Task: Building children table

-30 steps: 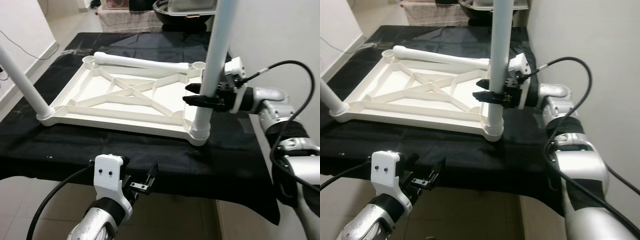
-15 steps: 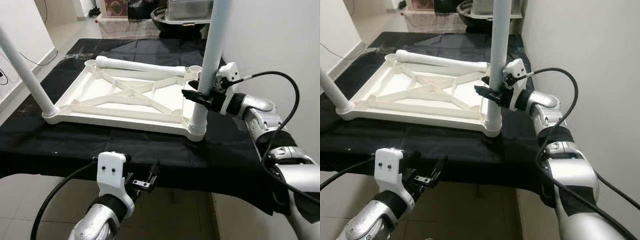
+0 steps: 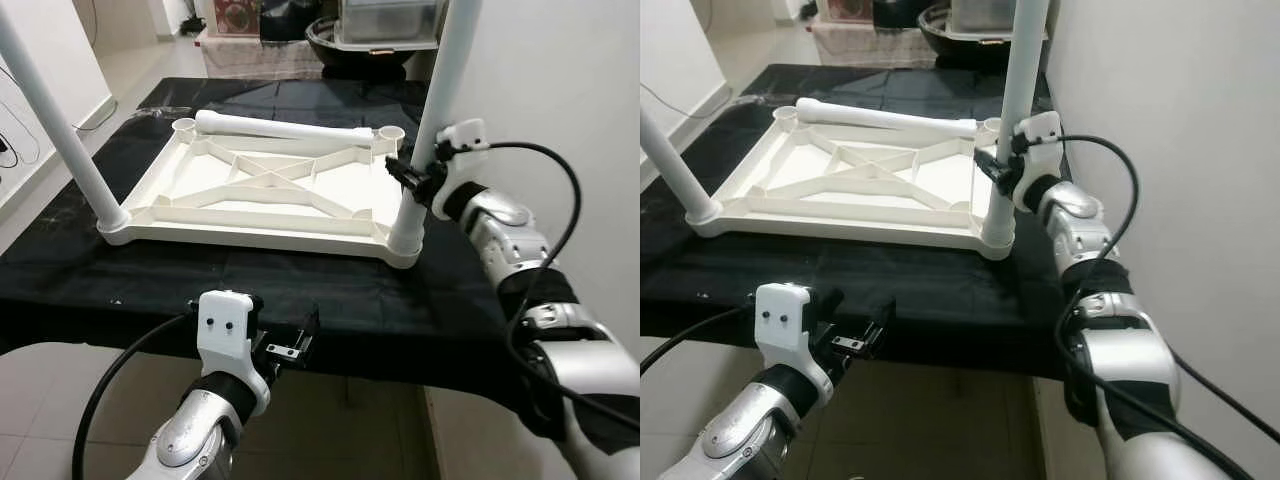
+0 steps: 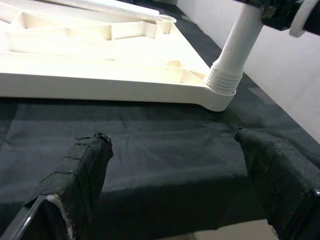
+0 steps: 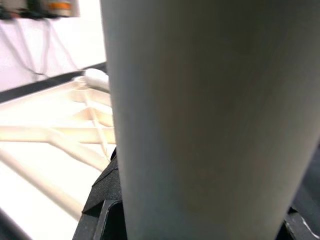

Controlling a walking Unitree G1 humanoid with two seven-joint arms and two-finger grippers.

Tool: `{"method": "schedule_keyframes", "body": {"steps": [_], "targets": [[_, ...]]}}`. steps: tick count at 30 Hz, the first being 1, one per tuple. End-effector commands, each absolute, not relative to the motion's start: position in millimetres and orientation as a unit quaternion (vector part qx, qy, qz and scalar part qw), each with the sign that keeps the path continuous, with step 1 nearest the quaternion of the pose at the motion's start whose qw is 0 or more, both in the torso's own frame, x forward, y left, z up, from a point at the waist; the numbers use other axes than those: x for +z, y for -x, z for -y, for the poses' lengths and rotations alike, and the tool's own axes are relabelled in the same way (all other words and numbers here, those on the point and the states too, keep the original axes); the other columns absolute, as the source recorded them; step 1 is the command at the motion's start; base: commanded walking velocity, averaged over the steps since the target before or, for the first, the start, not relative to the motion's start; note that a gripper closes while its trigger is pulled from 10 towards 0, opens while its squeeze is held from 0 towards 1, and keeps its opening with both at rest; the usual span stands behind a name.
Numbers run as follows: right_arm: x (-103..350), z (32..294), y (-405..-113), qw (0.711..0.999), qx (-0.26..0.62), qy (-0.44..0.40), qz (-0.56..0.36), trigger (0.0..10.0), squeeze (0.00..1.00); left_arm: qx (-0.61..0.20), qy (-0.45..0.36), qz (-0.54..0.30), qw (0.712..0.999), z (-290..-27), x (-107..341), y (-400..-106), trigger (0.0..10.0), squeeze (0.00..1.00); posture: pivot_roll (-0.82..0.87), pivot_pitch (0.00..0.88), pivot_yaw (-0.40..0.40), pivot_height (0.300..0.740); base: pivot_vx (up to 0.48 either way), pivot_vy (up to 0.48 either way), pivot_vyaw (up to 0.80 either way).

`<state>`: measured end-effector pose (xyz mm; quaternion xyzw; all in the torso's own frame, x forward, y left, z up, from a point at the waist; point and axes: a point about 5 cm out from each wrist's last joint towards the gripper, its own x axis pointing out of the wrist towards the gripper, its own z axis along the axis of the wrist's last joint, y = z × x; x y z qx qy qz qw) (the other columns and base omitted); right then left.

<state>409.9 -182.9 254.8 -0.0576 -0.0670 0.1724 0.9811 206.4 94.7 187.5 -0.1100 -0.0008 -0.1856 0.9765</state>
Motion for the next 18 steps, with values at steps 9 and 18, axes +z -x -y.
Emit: {"method": "schedule_keyframes", "body": {"steps": [9, 18], "targets": [[201.9, 190.3, -398.4, 0.997, -0.075, 0.017, -0.026, 10.0, 0.0, -0.184, 0.107, 0.005, 0.977, -95.4, 183.5, -215.3, 10.0, 0.0, 0.19, 0.132, 0.001, 0.74, 0.0, 0.0, 0.0], [200.7, 147.1, -375.8, 0.975, -0.219, -0.036, -0.016, 10.0, 0.0, -0.184, 0.105, 0.012, 0.977, -95.6, 183.2, -220.4, 10.0, 0.0, 0.19, 0.106, -0.008, 0.74, 0.0, 0.0, 0.0]]}}
